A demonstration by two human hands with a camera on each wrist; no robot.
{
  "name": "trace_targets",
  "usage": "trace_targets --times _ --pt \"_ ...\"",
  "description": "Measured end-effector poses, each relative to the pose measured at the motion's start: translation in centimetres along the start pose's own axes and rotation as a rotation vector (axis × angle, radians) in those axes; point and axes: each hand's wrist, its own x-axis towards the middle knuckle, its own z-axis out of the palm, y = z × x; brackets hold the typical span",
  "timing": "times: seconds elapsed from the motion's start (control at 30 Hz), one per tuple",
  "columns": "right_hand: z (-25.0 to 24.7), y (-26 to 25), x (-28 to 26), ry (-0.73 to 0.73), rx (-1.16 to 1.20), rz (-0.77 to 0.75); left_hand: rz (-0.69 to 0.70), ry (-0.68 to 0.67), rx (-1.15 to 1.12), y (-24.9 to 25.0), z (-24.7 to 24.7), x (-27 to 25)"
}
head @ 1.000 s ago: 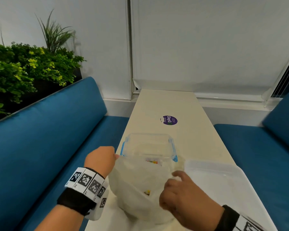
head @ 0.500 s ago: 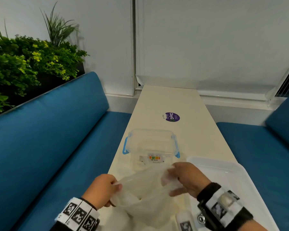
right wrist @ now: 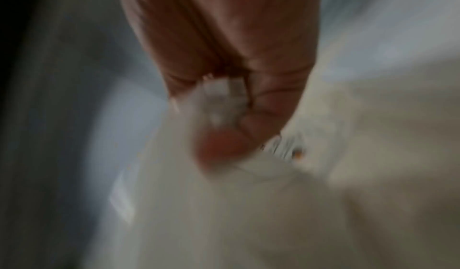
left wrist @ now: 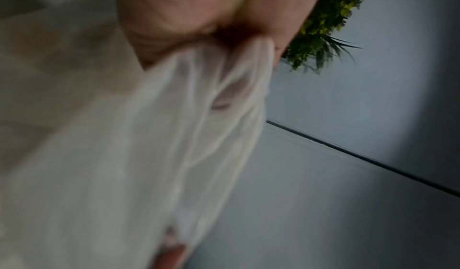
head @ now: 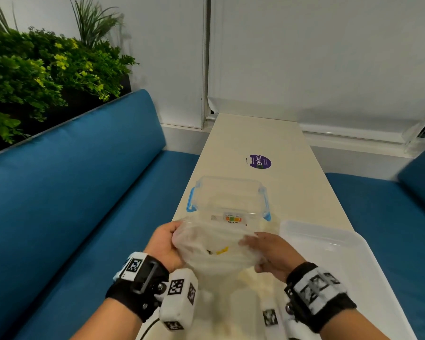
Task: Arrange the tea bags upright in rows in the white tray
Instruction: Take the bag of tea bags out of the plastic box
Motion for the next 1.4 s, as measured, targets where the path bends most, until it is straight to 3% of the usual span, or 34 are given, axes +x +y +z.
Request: trace_targets --times 0.1,0.2,0.3,0.43,0.5,0.57,0.63,0.7,0.77,0.9,1.03,1.1,1.17,1.27,1.4 --pt "-0.8 -0.1 0.7 -0.085 0.618 0.192 -0.050 -0.025 0.048 -1.6 -1.9 0.3" --pt "-0.4 -0.7 1.0 -0.130 0.721 0.209 -0.061 -0.002 0.276 -3.0 -4.7 0.7" --pt "0.3 -0.4 1.1 -0.168 0.704 0.168 -0.010 0.073 0.436 -4.2 -5.6 1.1" --pt "-0.4 0.5 0.7 -0.337 0.614 0.072 0.010 0.128 0.160 -3.2 -5.4 1.9" --pt "-0.8 1.2 0.8 -0.381 0.374 0.028 -0.002 0.151 0.035 -2.0 -4.7 1.9" --pt "-0.3 1.5 0.6 -0.340 0.067 -0.014 -0.029 0.142 -0.051 -1.5 -3.6 2.2" --pt "0.1 1.6 0.7 -0.210 -0.135 -0.062 -0.036 0.095 -0.136 -1.6 -2.4 2.2" --pt "0.1 1.6 1.0 -0.147 -0.059 -0.041 -0.013 0.041 -0.142 -1.9 -2.3 2.3" --pt "0.1 1.2 1.2 -0.174 0.238 0.032 0.111 0.058 0.082 -2.2 -3.4 2.8" --pt "0.6 0.4 1.9 -0.309 0.607 0.205 0.410 0.043 1.025 -4.3 -5.1 2.9" --pt "1.7 0.1 2.1 -0.382 0.637 0.251 0.568 0.221 1.372 -5.9 -5.5 3.9" --pt "1.2 0.1 2.0 -0.308 0.455 0.155 0.513 0.395 1.239 -5.2 -5.4 3.9" --pt "0.9 0.7 1.8 -0.239 0.085 -0.026 0.367 0.459 0.941 -3.7 -5.1 4.0" --pt "1.0 2.4 1.7 -0.026 -0.491 -0.287 0.093 0.367 0.268 -1.4 -3.6 3.3" --pt "1.4 4.7 1.7 0.218 -0.885 -0.622 -0.094 0.209 0.098 -0.4 -1.5 2.9"
